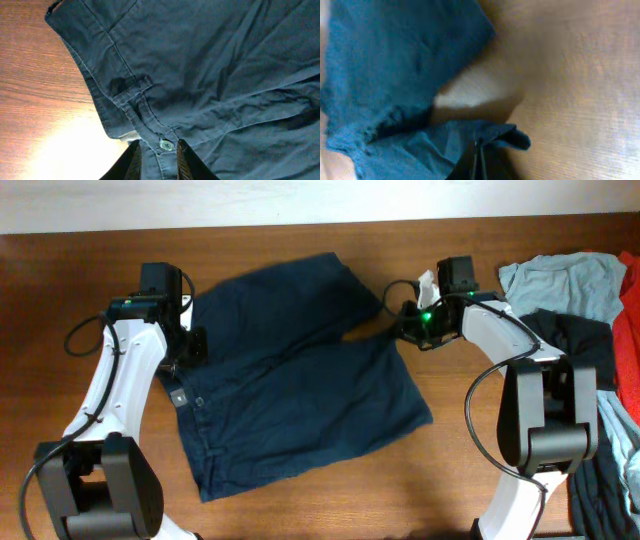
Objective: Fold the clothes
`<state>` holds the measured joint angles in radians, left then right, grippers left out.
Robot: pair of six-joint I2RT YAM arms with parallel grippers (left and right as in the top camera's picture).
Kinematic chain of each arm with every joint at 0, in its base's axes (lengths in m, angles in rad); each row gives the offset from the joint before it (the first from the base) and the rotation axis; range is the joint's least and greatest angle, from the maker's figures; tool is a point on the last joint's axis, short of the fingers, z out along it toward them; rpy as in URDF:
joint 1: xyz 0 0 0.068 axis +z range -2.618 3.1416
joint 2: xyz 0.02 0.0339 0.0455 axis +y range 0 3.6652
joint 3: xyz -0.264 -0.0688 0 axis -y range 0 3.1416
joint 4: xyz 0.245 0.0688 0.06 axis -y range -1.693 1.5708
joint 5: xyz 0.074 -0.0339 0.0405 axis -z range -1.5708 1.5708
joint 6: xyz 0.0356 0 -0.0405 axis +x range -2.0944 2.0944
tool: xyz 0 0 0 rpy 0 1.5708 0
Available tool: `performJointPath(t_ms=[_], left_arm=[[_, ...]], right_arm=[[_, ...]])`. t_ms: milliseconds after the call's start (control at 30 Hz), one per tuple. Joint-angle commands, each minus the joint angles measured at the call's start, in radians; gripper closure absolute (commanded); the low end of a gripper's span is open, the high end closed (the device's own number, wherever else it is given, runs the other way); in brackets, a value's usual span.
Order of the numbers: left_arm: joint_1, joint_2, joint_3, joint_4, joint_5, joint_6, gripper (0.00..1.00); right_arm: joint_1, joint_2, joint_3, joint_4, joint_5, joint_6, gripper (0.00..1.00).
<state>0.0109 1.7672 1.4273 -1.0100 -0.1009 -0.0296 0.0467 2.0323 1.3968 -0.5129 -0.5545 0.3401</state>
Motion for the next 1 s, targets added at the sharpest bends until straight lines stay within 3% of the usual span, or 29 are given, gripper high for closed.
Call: performJointPath(t_ms=[0,167,200,267,333,400,467,500,533,567,600,667,767,967], left_arm=[[0.004,-0.016,0.023,-0.001,0.011,0.008,0.76],[0.004,-0.016,0.023,0.001,0.011,0.008,0.76],[0.004,-0.016,0.023,0.001,0.011,0.008,0.76],[0.004,-0.016,0.023,0.002,0.011,0.008,0.76],[0.004,-0.016,0.023,-0.001,0.011,0.008,0.76],[0.004,-0.016,0.023,-0.01,0.011,0.008,0.62],[0.004,-0.016,0.023,-0.02,0.026,0.008,0.42],[0.004,-0.018,0.024,-0.027,0.043,0.008,0.42],[0.004,-0.022,0.027,-0.04,0.06,0.008,0.49],[0.004,-0.036,0.05,-0.096,0.069,0.008,0.69],[0.004,-0.045,0.059,-0.117,0.068,0.001,0.71],[0.004,-0.091,0.08,-0.169,0.068,-0.053,0.71],[0.005,-0.184,0.08,-0.256,0.068,-0.216,0.57],[0.005,-0.273,0.013,-0.425,0.092,-0.38,0.56]], right_arm=[[-0.038,-0.01,0.046,0.043,-0.042,0.005,0.96],[-0.054,-0.01,0.046,0.016,0.166,-0.067,0.94],[-0.054,-0.01,0.046,0.016,0.2,-0.088,0.88],[-0.055,-0.01,0.046,0.01,0.255,-0.151,0.58],[-0.061,-0.01,0.046,-0.013,0.272,-0.153,0.48],[-0.088,-0.01,0.047,-0.051,0.249,-0.149,0.42],[-0.12,-0.014,0.047,-0.096,0.152,-0.15,0.41],[-0.134,-0.017,0.047,-0.12,0.1,-0.163,0.41],[-0.151,-0.02,0.047,-0.15,0.037,-0.193,0.41],[-0.18,-0.032,0.047,-0.208,-0.049,-0.256,0.42],[-0.189,-0.04,0.047,-0.228,-0.066,-0.277,0.42],[-0.213,-0.068,0.047,-0.286,-0.074,-0.305,0.38],[-0.24,-0.134,0.047,-0.367,-0.074,-0.33,0.35],[-0.252,-0.242,0.046,-0.52,-0.055,-0.329,0.31]])
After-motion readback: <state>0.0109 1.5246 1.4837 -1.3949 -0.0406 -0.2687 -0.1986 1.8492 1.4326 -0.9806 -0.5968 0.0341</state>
